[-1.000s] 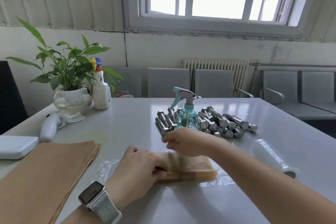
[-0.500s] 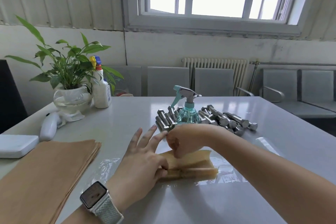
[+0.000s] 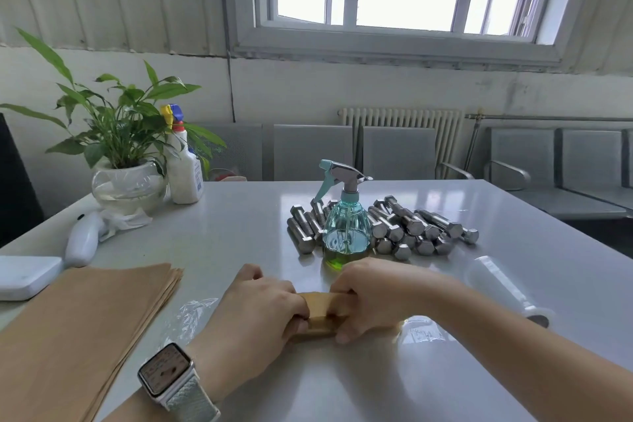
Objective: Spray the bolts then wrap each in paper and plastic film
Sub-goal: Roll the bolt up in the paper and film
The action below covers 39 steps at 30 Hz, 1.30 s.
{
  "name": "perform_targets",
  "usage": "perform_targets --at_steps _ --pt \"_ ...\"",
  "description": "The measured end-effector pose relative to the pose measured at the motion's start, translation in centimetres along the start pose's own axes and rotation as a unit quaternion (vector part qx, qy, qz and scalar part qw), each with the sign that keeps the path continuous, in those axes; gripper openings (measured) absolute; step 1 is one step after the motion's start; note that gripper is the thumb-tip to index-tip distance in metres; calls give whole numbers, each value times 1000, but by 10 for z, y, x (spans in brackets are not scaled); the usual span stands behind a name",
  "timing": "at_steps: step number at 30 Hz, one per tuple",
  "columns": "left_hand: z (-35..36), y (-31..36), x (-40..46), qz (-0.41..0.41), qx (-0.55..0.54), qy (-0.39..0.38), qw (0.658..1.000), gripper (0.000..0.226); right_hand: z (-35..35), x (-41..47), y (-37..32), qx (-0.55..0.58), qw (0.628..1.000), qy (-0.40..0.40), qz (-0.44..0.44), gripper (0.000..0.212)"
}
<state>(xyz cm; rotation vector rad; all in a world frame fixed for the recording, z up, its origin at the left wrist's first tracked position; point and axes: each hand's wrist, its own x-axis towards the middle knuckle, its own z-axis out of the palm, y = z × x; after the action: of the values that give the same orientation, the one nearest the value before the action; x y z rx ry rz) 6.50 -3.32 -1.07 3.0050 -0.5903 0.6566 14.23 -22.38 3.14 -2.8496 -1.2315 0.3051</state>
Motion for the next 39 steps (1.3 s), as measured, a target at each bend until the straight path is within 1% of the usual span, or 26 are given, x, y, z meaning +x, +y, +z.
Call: perform_targets --at_steps 3,6,8,10,12,15,18,21,23,25,26,29,30,31,33,34,37,39 --pt "1 -1 -2 12 19 11 1000 11 3 -3 0 2 1000 10 16 29" --pt "1 -3 -1 26 27 17 999 19 3 -5 -1 -14 999 29 23 38" --pt "1 -4 -1 40 32 32 998 18 5 -7 -3 -30 998 40 27 41" --pt "1 -4 -2 54 21 50 997 11 8 -9 -6 -48 997 57 25 35" --pt "1 -5 -2 66 15 66 996 5 11 -11 -9 -55 995 80 13 19" --pt "1 -5 -1 66 17 67 995 7 14 -15 -12 -47 995 92 5 17" --pt "1 -5 -2 63 16 59 996 13 16 -17 -12 -50 994 92 17 22" --pt "0 -5 -4 80 5 63 995 10 20 -17 -11 -45 994 102 22 23" --pt "-2 -7 -6 101 5 74 992 4 22 -18 -12 -43 992 114 24 17" --pt "-4 -8 -7 121 6 81 989 4 24 -18 -12 -42 991 128 24 10" --pt "-5 -8 -7 126 4 83 989 7 25 -18 -12 -41 990 132 21 9" --pt "-6 -6 -6 115 -33 72 990 46 26 -20 -12 -34 989 143 10 8" --pt "-7 -5 -5 110 -39 68 991 49 26 -22 -13 -35 989 144 9 7" --pt "-8 -5 -5 110 -35 61 991 43 27 -22 -13 -38 989 146 6 7" --pt "-9 -5 -3 117 -2 51 992 16 28 -24 -14 -46 986 160 0 9" --pt "-10 -6 -2 113 8 47 992 11 30 -25 -15 -50 984 170 -1 10" --pt "-10 -3 -1 102 13 28 994 10 37 -28 -16 -71 977 199 -3 12" --pt "-10 -2 -2 90 16 14 996 15 41 -32 -18 -91 970 226 -18 12"
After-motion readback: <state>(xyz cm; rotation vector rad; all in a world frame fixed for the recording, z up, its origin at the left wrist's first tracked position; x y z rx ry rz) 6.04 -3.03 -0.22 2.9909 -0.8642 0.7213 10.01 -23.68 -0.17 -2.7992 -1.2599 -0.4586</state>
